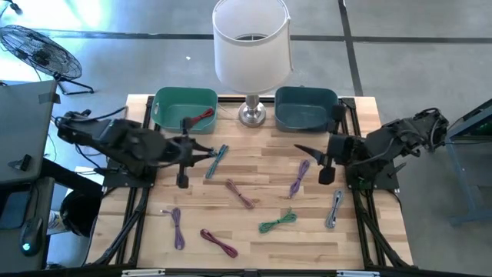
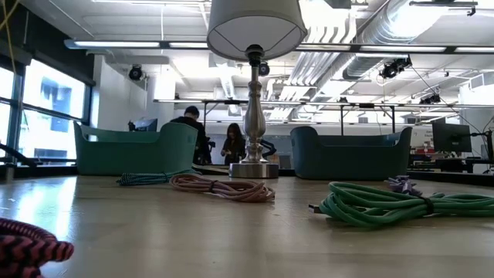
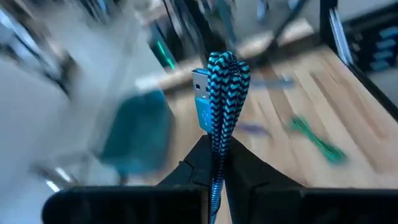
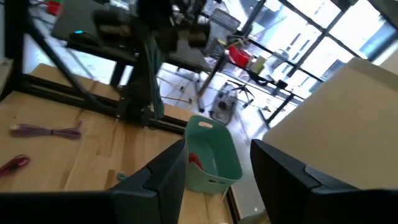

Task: Pick & Place USB Port
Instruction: Put the left blue and black charger cable into the blue bin, then put the top purple charger cable into the green bin

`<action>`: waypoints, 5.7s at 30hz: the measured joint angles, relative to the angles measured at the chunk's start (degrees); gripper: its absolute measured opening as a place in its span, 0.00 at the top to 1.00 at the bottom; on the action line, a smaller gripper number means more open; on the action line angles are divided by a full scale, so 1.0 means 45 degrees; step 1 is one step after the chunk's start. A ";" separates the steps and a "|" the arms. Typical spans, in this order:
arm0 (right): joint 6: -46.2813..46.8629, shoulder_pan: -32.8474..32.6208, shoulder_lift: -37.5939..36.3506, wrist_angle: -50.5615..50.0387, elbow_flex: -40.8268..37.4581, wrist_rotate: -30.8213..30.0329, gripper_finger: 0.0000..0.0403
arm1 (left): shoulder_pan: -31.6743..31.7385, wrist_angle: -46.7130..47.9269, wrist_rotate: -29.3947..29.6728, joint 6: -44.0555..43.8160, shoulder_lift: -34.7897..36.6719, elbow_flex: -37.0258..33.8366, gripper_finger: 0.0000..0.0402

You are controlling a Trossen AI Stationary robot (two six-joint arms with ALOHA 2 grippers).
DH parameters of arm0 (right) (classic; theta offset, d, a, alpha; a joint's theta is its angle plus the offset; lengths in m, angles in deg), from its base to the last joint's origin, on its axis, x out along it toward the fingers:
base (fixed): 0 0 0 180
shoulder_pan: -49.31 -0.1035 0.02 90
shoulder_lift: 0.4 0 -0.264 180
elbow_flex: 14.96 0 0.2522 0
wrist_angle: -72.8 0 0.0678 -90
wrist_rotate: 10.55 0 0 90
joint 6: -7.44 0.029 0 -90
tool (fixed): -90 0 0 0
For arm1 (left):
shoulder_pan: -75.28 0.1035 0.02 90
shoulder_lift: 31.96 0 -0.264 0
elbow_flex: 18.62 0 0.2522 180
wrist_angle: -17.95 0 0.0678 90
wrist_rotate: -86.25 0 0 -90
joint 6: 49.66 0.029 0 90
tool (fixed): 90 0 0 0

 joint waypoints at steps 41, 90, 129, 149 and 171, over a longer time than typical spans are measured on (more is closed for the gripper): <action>0.0250 0.3033 0.1996 0.3903 0.0000 0.5629 0.41 | 0.2859 -0.8237 -0.6983 0.4626 -0.1418 -0.0015 0.97; -0.2193 0.3636 0.1653 0.2415 -0.0005 0.2791 0.96 | 0.3155 -0.6089 -0.6876 0.4274 -0.1092 0.1896 0.72; 0.3417 1.0227 -0.0053 -0.9753 -0.3160 0.2888 0.96 | 0.3165 -0.1137 -0.1369 0.6544 -0.0296 0.3267 0.66; 0.0702 1.3445 -0.0053 -0.5414 -0.6335 0.4558 0.96 | 0.3165 -0.0652 0.1696 0.7961 0.1105 0.3273 0.66; 0.0447 1.5086 0.0039 -0.2395 -0.6875 0.8974 0.57 | 0.3164 0.0148 0.1581 0.6762 0.1027 0.3269 0.66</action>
